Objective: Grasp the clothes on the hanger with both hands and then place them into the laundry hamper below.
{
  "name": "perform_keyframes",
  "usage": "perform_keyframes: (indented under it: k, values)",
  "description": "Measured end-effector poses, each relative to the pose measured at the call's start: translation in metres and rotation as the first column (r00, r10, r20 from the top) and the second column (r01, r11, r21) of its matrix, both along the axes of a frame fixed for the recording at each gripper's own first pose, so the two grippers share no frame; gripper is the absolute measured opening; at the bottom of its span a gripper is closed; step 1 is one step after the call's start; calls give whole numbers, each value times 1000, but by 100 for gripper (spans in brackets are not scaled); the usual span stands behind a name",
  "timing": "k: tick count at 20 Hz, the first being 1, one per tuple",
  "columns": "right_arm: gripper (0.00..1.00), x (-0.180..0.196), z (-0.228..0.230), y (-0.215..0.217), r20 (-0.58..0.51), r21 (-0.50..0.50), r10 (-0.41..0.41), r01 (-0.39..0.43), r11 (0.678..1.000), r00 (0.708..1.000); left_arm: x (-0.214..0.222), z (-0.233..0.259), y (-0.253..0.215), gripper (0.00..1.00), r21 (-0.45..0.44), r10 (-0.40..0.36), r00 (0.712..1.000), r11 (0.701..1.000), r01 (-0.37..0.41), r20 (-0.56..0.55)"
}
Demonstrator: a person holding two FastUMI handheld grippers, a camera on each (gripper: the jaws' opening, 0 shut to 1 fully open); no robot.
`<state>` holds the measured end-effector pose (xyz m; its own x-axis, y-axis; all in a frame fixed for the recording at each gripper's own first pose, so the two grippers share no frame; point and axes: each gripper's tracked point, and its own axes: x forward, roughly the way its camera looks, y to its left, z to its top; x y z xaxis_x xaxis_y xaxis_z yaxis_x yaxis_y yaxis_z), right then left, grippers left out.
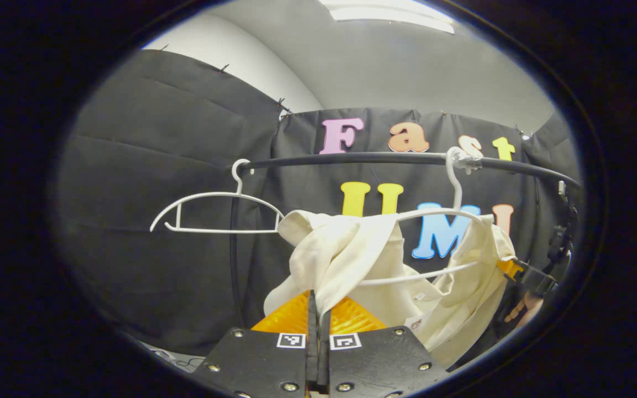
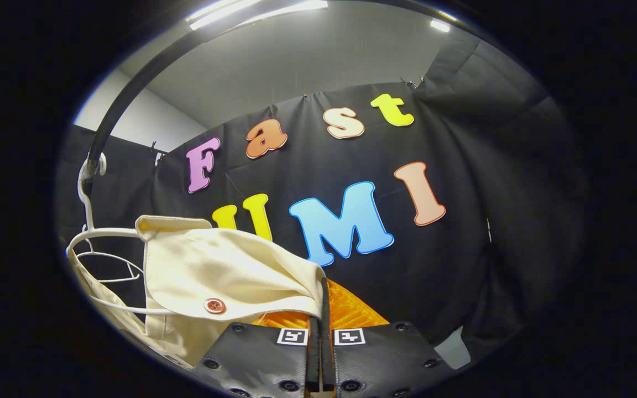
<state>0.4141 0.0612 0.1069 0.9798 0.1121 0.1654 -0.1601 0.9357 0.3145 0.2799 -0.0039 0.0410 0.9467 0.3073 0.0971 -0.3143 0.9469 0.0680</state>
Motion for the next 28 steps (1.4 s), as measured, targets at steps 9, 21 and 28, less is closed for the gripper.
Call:
perform_keyframes:
  k: [9, 21, 28]
  values:
    - [3, 25, 9, -44, 6, 31, -121, 121, 992, 993, 9, 35, 19, 1, 5, 4, 998, 1000, -4, 69]
    - [3, 42, -11, -77, -38, 12, -197, 198, 980, 980, 9, 33, 66, 1, -98, -2, 998, 995, 8, 64]
    - [3, 59, -51, -95, -109, -40, -236, 233, 972, 966, 16, -8, 74, 1, -153, -33, 999, 988, 29, -25]
